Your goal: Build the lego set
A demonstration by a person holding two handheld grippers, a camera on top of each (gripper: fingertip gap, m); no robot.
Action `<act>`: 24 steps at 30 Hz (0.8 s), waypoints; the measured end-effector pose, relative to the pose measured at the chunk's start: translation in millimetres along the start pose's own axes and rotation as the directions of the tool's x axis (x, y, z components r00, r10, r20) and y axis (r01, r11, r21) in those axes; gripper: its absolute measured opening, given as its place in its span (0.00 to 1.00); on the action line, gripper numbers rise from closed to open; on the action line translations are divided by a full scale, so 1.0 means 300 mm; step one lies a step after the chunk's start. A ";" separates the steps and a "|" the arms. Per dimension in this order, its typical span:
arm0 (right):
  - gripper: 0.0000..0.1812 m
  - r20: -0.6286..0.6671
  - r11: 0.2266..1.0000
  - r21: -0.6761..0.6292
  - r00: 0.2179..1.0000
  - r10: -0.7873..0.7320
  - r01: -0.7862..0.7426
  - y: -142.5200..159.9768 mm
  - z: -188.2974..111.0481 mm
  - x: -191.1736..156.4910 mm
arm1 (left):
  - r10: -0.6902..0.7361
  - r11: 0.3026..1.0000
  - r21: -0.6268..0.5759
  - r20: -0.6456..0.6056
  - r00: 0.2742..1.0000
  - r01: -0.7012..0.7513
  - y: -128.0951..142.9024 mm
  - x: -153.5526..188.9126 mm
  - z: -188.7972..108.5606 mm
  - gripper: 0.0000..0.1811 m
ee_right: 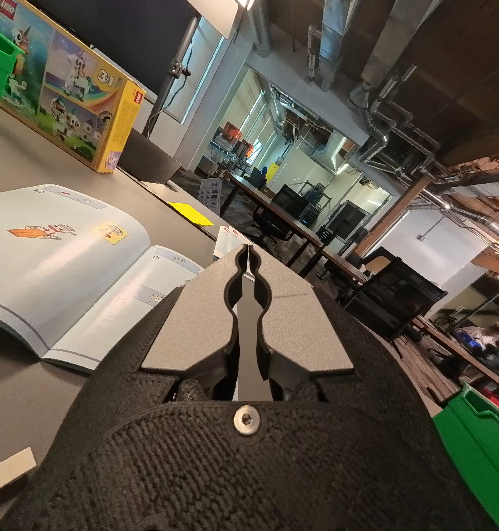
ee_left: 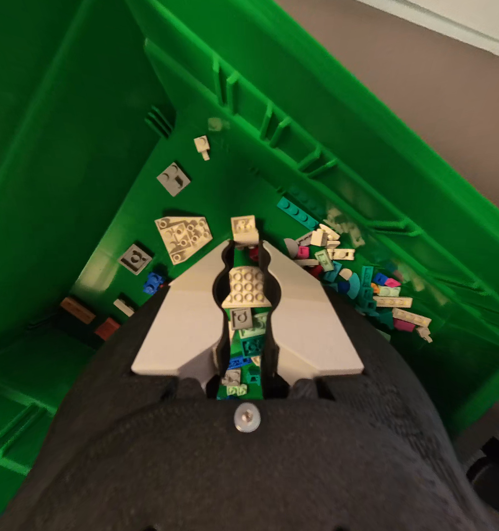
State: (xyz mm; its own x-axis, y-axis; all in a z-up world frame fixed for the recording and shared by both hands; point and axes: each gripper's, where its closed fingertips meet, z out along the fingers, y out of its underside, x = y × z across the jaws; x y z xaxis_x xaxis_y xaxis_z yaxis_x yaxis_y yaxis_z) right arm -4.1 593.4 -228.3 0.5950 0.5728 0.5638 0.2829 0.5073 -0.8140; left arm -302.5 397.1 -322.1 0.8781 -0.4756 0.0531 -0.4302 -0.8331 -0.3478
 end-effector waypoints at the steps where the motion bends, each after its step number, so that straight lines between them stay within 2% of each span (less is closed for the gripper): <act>1: 0.00 0.002 1.000 0.001 1.000 0.000 0.000 -0.001 0.000 -0.001 | -0.002 1.000 -0.005 0.017 1.000 0.002 0.001 -0.008 0.002 0.10; 4: 0.00 0.007 1.000 0.004 1.000 -0.001 0.000 -0.003 -0.001 -0.004 | -0.019 1.000 -0.002 0.042 0.999 0.019 0.002 -0.006 -0.010 0.19; 6: 0.00 0.009 1.000 0.004 1.000 -0.003 0.003 -0.003 -0.001 -0.006 | -0.020 0.999 0.037 0.011 1.000 0.019 -0.016 0.035 -0.046 0.24; 9: 0.00 0.012 1.000 0.001 1.000 -0.010 0.010 -0.002 0.000 -0.010 | 0.044 0.998 0.030 0.090 0.995 -0.047 0.001 0.041 -0.126 0.24; 14: 0.00 0.016 1.000 -0.006 1.000 -0.024 0.024 0.000 0.003 -0.015 | 0.106 0.994 -0.050 0.223 0.969 -0.098 0.105 0.017 -0.238 0.21; 16: 0.00 0.017 0.999 -0.008 0.999 -0.032 0.032 0.001 0.004 -0.017 | 0.044 0.999 -0.035 0.284 0.958 -0.035 0.140 0.000 -0.274 0.19; 18: 0.00 0.018 0.999 -0.013 0.999 -0.040 0.040 0.003 0.006 -0.020 | -0.060 0.998 0.041 0.333 0.941 0.049 0.146 -0.017 -0.310 0.17; 21: 0.00 0.026 0.998 -0.018 0.998 -0.055 0.055 0.005 0.008 -0.028 | -0.166 0.981 0.144 0.280 0.946 0.130 0.147 0.014 -0.338 0.16; 24: 0.00 0.037 0.997 -0.022 0.997 -0.070 0.071 0.006 0.009 -0.037 | -0.206 0.969 0.179 0.212 0.955 0.169 0.169 0.055 -0.345 0.15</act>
State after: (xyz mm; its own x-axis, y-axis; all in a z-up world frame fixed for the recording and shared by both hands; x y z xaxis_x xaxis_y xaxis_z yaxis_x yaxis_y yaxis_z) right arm -12.3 589.5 -235.7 0.5456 0.5591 0.6242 0.3405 0.5327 -0.7748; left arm -331.4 317.9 -242.1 0.9719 -0.2226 -0.0762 -0.2306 -0.8372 -0.4959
